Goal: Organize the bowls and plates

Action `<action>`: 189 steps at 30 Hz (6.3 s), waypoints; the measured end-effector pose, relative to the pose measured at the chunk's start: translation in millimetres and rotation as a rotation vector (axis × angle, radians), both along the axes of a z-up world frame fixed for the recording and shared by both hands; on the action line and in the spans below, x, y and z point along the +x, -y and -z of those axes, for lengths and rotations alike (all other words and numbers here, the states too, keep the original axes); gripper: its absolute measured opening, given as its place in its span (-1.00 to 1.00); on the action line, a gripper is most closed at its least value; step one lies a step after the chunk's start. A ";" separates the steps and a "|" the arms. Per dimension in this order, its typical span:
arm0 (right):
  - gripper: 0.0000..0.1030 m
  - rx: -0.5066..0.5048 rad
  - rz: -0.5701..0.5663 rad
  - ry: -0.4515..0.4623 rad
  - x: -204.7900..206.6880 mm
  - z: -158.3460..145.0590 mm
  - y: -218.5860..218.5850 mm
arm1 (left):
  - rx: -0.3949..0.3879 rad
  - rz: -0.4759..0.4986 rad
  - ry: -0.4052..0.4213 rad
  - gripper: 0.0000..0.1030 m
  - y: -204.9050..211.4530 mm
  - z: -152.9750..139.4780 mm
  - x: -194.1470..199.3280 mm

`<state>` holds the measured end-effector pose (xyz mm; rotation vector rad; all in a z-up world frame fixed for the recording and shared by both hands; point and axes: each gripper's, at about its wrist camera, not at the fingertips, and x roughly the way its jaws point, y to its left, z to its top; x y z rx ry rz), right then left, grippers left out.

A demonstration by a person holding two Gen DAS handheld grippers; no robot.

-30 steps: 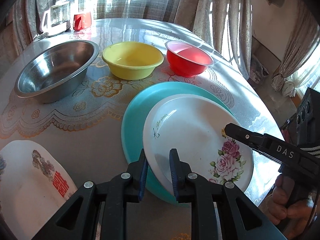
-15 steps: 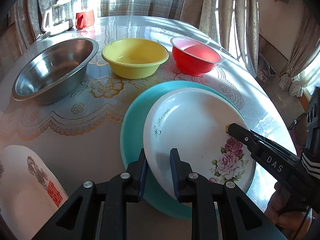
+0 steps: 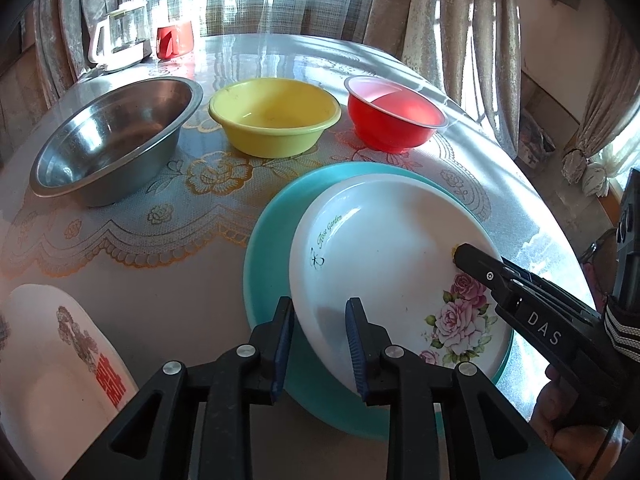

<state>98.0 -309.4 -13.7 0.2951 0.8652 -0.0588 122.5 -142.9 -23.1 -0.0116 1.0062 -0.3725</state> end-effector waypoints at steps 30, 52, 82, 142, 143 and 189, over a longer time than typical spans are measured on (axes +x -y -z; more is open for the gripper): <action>0.03 -0.039 -0.041 0.077 -27.4 -36.6 -28.6 | -0.021 -0.048 0.119 -0.13 -46.0 -36.1 -40.6; 0.04 0.181 -0.377 0.050 -31.4 -31.6 -108.0 | -0.053 -0.198 0.112 -0.10 -122.3 -36.6 -47.0; -0.34 0.266 -0.576 -0.059 -32.6 15.4 -177.0 | -0.249 -0.447 0.087 -0.14 -289.4 5.3 -82.9; -0.57 0.152 -0.552 0.004 -35.2 3.0 -167.8 | -0.102 -0.290 0.121 -0.34 -222.4 0.3 -80.8; -0.57 0.157 -0.549 0.008 -35.9 1.7 -166.5 | -0.102 -0.286 0.122 -0.34 -221.1 -0.4 -81.1; -0.56 0.085 -0.183 0.139 -37.4 -34.4 -13.4 | -0.103 0.060 0.168 -0.34 -51.3 -37.7 -20.4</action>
